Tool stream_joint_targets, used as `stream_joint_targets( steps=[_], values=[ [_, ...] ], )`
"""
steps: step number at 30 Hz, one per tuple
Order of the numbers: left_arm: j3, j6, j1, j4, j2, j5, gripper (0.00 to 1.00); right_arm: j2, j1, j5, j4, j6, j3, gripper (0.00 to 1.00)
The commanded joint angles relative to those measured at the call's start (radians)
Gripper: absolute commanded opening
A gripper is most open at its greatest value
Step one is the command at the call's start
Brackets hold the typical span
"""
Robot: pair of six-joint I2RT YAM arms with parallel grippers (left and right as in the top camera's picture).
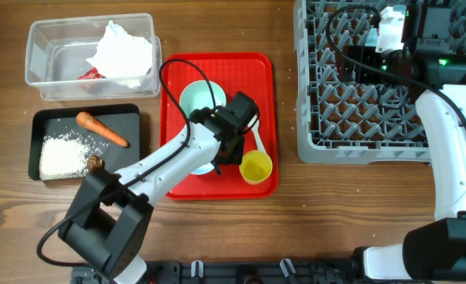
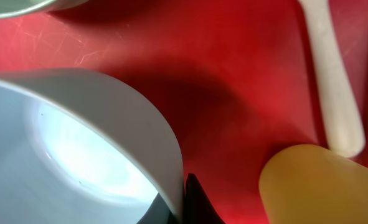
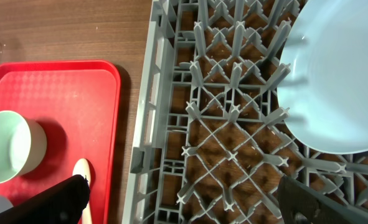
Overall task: Sort waste into correct bins and load items into the dishwasher rack
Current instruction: 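Set the empty light-blue bowl back on the red tray with the left gripper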
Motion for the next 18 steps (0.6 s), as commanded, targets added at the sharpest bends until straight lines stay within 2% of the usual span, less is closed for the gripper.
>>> stream_joint_targets(
  steps=[1,4,6,9,12,16,18],
  values=[
    [-0.001,-0.027,-0.002,0.000,0.017,-0.042,0.04,0.014,0.001,0.006,0.000,-0.010,0.001,1.00],
    [-0.001,-0.159,-0.002,-0.032,0.017,-0.130,0.04,0.014,0.001,0.006,0.000,-0.010,0.001,1.00],
    [-0.002,-0.175,-0.002,-0.037,0.019,-0.130,0.08,0.014,0.001,0.006,0.000,-0.010,0.001,1.00],
    [-0.002,-0.175,-0.003,-0.044,0.019,-0.126,0.27,0.014,0.001,0.006,0.001,-0.010,0.001,1.00],
    [-0.001,-0.175,-0.002,-0.042,0.019,-0.126,0.41,0.014,0.001,0.005,0.001,-0.010,0.001,1.00],
    [0.034,-0.175,0.024,-0.044,0.006,-0.110,0.67,0.014,0.001,-0.010,0.010,0.021,0.001,1.00],
    [0.101,-0.174,0.061,-0.077,-0.019,-0.075,0.71,0.014,0.001,-0.014,0.014,0.063,0.001,1.00]
  ],
)
